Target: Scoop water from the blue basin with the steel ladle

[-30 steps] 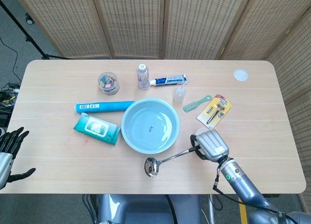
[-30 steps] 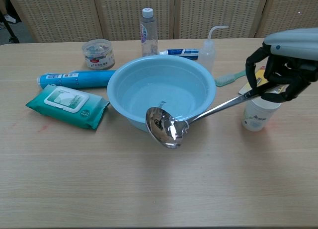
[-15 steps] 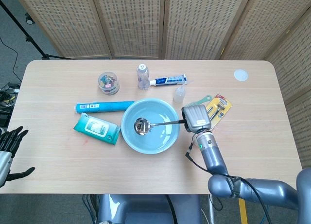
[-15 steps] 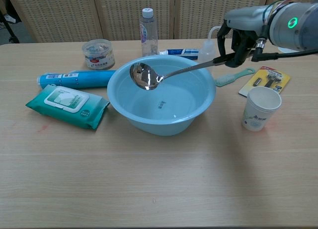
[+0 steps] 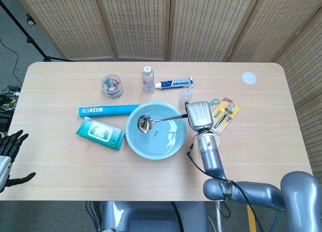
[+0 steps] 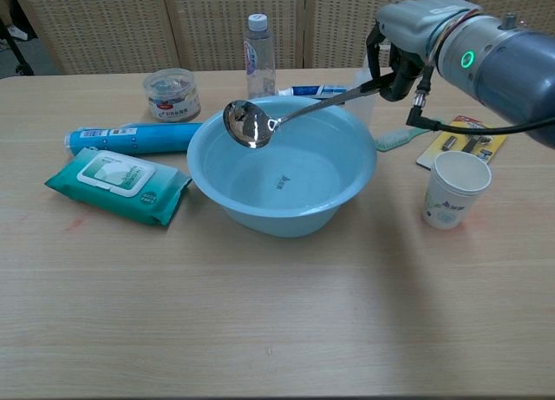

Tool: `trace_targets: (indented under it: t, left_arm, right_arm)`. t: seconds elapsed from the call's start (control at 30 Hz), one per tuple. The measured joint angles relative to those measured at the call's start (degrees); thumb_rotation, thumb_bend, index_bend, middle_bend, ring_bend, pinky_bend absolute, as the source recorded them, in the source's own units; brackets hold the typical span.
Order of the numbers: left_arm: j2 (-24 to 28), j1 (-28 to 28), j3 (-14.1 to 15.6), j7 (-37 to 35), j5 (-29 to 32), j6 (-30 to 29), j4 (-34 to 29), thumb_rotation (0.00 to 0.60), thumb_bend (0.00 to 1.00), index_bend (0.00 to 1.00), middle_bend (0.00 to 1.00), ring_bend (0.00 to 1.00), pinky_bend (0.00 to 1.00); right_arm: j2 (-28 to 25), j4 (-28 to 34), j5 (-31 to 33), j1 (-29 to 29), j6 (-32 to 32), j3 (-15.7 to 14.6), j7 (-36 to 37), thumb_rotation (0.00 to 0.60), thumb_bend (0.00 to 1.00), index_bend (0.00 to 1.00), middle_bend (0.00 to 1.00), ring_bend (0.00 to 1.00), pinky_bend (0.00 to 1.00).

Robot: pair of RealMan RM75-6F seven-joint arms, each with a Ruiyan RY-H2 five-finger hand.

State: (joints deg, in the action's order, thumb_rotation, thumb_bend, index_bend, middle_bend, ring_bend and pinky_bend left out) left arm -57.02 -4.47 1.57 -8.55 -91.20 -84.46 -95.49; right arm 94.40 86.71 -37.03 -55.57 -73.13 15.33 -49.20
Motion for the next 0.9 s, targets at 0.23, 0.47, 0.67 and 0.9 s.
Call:
trace_targets:
  t: [0.23, 0.47, 0.67, 0.9]
  left_arm:
    - [-0.1, -0.4, 0.1, 0.2, 0.3, 1.0, -0.1, 0.600, 0.00, 0.00, 0.00, 0.00, 0.00]
    - [-0.3, -0.7, -0.1, 0.4, 1.2, 1.8, -0.1, 0.600, 0.00, 0.00, 0.00, 0.00, 0.00]
    - [-0.4, -1.1, -0.4, 0.4, 2.1, 2.8, 0.1, 0.600, 0.00, 0.00, 0.00, 0.00, 0.00]
    - [-0.6, -1.4, -0.4, 1.1, 2.4, 3.3, -0.1, 0.600, 0.00, 0.00, 0.00, 0.00, 0.00]
  right_arm:
    - [4.4, -7.1, -5.7, -0.4, -0.8, -2.5, -1.1, 0.600, 1.00, 0.80, 0.85, 0.86, 1.00]
    - [9.0, -14.5, -7.4, -1.7, -0.7, -2.3, -4.2, 0.600, 1.00, 0.80, 0.85, 0.86, 1.00]
    - [11.5, -21.9, -10.5, -2.2, 0.4, -2.9, -4.9, 0.600, 1.00, 0.80, 0.85, 0.86, 1.00]
    - [12.8, -28.0, -16.1, -1.8, 3.1, -5.8, -6.7, 0.600, 1.00, 0.80, 0.85, 0.86, 1.00]
